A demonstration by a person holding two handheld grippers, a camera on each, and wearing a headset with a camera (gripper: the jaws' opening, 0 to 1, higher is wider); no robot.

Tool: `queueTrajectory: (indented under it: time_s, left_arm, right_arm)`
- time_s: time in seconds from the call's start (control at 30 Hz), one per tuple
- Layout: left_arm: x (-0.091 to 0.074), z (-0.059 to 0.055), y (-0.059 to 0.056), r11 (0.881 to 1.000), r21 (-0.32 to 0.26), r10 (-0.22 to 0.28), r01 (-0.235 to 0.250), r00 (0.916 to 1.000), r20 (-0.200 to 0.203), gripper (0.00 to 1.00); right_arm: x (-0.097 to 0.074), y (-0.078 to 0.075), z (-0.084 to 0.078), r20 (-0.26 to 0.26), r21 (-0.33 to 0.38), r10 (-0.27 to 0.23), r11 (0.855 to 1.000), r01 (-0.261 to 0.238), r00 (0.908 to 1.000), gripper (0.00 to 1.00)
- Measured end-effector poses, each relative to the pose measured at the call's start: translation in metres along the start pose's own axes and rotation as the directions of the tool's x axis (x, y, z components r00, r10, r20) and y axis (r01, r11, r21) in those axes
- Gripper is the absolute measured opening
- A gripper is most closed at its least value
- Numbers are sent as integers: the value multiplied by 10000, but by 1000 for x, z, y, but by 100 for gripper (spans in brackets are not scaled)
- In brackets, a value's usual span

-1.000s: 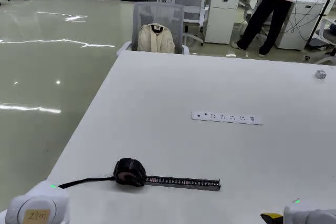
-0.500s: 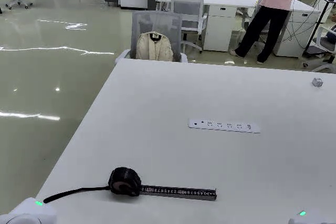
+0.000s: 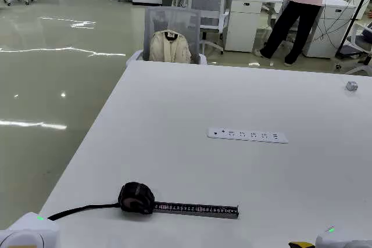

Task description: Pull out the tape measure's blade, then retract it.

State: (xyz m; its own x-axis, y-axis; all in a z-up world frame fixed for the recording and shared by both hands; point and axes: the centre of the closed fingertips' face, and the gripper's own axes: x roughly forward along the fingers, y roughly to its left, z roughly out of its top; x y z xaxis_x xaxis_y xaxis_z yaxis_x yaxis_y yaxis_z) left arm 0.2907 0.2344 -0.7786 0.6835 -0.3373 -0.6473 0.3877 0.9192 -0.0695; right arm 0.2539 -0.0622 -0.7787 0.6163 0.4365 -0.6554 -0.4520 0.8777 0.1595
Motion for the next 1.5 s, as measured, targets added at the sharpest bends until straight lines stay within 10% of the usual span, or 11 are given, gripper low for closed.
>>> queueTrajectory:
  time_s: [1.5]
  left_arm:
    - [40,3,4,9990,-434,127,-140,9995,-303,99]
  right_arm:
    - [30,-19,4,-443,-164,-309,9994,302,9985,79]
